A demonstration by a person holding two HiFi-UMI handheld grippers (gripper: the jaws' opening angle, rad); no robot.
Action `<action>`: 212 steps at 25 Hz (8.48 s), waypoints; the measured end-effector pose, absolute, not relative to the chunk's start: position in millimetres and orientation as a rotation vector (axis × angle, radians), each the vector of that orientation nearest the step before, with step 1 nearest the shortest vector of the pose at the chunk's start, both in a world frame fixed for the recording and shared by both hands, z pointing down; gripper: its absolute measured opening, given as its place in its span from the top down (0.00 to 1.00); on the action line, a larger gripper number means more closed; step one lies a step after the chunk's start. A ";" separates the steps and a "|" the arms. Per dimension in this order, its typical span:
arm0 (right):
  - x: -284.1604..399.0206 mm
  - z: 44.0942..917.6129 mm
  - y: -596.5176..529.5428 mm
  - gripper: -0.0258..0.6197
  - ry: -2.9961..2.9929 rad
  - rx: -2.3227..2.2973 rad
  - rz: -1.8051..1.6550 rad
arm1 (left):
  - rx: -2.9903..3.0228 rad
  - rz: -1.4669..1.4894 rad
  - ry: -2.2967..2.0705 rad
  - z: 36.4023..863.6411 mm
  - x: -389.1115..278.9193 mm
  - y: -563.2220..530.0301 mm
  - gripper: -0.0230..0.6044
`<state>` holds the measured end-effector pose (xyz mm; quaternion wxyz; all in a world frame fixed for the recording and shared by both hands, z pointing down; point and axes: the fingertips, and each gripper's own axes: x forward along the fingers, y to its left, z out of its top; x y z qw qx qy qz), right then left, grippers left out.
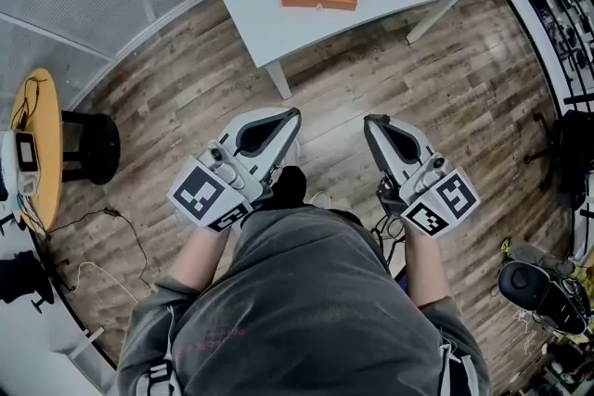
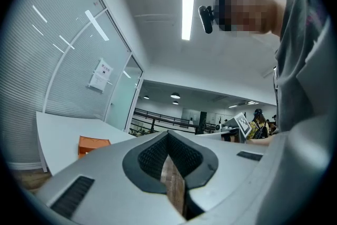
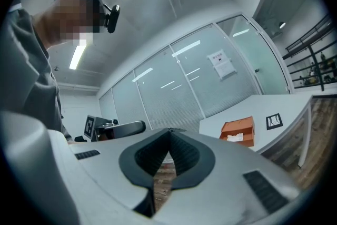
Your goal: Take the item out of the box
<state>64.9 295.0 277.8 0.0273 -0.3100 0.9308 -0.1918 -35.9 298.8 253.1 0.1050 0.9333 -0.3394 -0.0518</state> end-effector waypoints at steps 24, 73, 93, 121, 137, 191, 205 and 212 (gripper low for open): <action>-2.2 294.3 146.6 0.95 2.872 -1.053 -0.680 | 2.725 -0.119 -0.901 274.7 -103.6 141.5 0.95; 26.3 312.3 -44.4 0.95 2.895 -0.949 -0.745 | 2.649 0.016 -1.067 317.1 -88.4 -50.0 0.95; 96.1 326.0 -131.6 0.95 2.933 -0.770 -0.831 | 2.614 0.117 -1.225 321.0 -15.1 -134.0 0.95; 92.8 369.3 -142.0 0.95 2.904 -0.840 -0.975 | 2.703 0.439 -1.061 408.6 -10.8 -166.7 0.95; 80.4 382.7 -152.6 0.95 2.853 -0.989 -1.037 | 2.810 0.688 -0.777 469.7 -9.8 -180.9 0.94; 114.5 407.9 -162.1 0.95 2.755 -1.180 -1.120 | 2.719 1.647 -0.215 629.2 6.7 -161.7 0.51; 124.1 408.5 -161.3 0.95 2.744 -1.183 -1.129 | 2.631 1.807 -0.185 648.5 8.2 -163.1 0.55; 125.7 410.4 -159.7 0.95 2.742 -1.178 -1.138 | 2.625 1.833 -0.224 650.8 6.6 -165.4 0.59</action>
